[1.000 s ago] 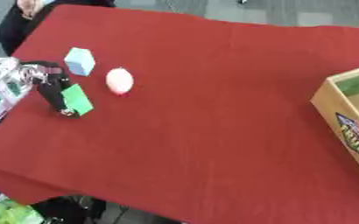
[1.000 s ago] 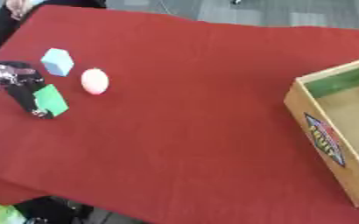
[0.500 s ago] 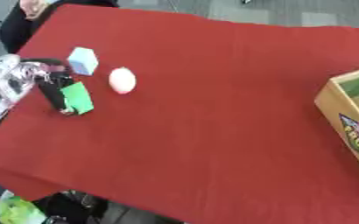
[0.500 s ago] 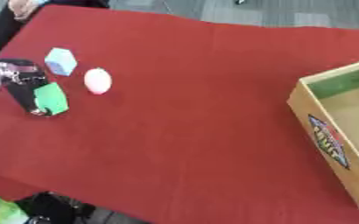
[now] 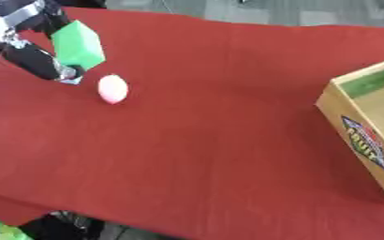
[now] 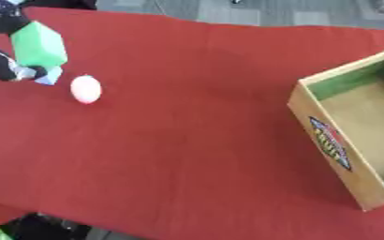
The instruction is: Pick up the objects with one hand, pass them to the other hand, and then place them into the box on the other side of the table.
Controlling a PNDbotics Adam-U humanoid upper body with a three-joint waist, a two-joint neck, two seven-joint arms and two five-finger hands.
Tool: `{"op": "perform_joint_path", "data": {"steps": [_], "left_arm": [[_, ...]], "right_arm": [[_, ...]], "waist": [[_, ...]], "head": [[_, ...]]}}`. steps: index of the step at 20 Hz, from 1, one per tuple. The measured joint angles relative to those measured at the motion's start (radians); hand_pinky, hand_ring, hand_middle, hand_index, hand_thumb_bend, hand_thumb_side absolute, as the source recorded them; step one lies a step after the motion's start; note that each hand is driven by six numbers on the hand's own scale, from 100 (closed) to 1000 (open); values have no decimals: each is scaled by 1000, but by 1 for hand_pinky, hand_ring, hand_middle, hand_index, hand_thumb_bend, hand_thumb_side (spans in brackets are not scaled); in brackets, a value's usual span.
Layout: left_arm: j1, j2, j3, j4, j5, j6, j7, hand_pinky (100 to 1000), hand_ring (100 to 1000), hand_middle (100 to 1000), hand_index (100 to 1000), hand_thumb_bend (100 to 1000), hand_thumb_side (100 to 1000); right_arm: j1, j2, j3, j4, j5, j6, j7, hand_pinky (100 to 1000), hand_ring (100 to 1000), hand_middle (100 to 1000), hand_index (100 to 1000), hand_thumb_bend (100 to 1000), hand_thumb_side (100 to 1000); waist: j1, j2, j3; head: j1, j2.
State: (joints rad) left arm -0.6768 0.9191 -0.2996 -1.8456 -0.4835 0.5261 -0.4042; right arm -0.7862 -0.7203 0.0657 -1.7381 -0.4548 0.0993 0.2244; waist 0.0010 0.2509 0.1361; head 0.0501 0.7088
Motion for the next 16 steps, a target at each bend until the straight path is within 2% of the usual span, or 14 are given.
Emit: {"op": "perform_joint_path", "data": {"steps": [4,6,7,8,13,16], "left_arm": [[1,-65,-8,-30,-42,-44,56,732,591,500,474,518,110],[1,-112,-14,-34,-78,-74,86,725,585,498,472,522,115],[1,-138,-19,-34,-100,-91,103,722,582,498,471,646,114],[1,-166,-24,-33,-124,-109,121,719,579,496,470,518,122],[1,-299,-43,12,-234,-211,217,721,578,495,464,503,138],[1,-357,-51,54,-291,-271,268,719,572,489,459,501,143]], "right_arm": [[-93,71,83,-80,87,44,90,834,832,776,879,632,174],[-135,125,127,-93,150,56,137,838,836,779,877,628,193],[-155,161,150,-94,181,56,159,844,839,779,877,741,139],[-173,198,173,-94,220,53,179,850,841,783,876,619,210],[-240,378,264,-60,451,-8,256,852,848,792,875,605,245],[-265,461,301,-8,560,-48,289,856,855,802,878,600,266]], "waist": [[-12,-10,-15],[-22,-15,-22],[-27,-15,-26],[-30,-15,-31],[-45,-15,-38],[-52,-15,-39]], "head": [[-20,-7],[-23,-14],[-22,-18],[-21,-19],[-16,-26],[-17,-26]]}}
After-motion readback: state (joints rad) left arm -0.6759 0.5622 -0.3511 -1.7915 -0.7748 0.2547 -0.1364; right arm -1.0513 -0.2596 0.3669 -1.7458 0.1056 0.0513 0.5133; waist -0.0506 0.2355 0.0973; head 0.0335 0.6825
